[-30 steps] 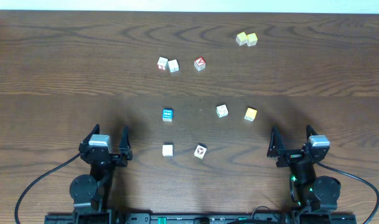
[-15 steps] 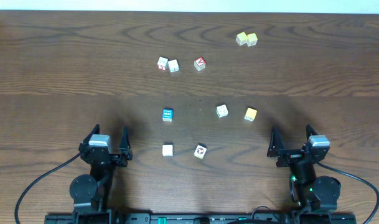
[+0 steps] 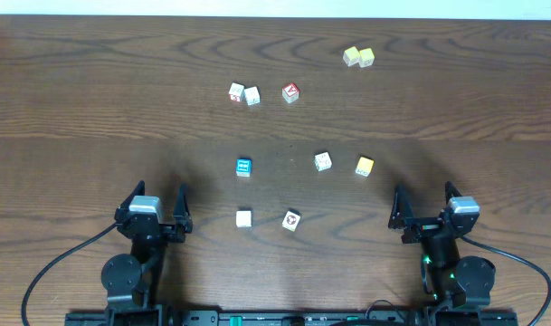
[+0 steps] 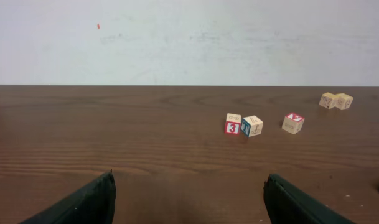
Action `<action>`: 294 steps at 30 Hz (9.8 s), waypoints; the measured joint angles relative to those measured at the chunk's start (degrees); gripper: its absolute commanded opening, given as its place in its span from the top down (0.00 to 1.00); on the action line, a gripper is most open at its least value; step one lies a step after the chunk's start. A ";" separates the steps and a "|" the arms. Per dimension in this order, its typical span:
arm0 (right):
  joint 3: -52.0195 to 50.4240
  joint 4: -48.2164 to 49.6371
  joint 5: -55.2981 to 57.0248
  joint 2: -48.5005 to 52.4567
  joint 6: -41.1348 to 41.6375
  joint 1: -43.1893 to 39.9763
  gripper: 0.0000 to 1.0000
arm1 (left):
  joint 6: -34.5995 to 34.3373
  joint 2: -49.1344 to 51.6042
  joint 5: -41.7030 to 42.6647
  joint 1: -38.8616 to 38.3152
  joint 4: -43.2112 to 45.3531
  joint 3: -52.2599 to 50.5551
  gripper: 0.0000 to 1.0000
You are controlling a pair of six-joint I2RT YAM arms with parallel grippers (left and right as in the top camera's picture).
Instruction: Lift 5 blocks
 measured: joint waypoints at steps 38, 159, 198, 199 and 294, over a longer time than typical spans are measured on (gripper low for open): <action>0.00 0.00 0.00 0.00 0.00 0.00 0.01 | 0.00 0.00 0.00 0.00 0.00 0.00 0.24; 74.42 -63.91 -29.59 67.23 -3.08 0.00 0.01 | -25.68 94.92 -0.81 -31.50 -42.80 51.74 0.50; 74.44 -66.29 -25.24 67.23 -3.98 0.00 0.01 | -23.96 95.03 -3.10 -16.02 -22.43 55.19 0.37; 74.44 -66.29 -25.27 67.23 -3.98 0.00 0.01 | -23.80 95.03 -2.43 -16.02 -22.14 56.13 0.40; 74.44 -66.93 -21.84 70.51 -3.98 0.00 0.02 | -56.85 84.80 -5.60 -29.14 -33.46 43.80 0.41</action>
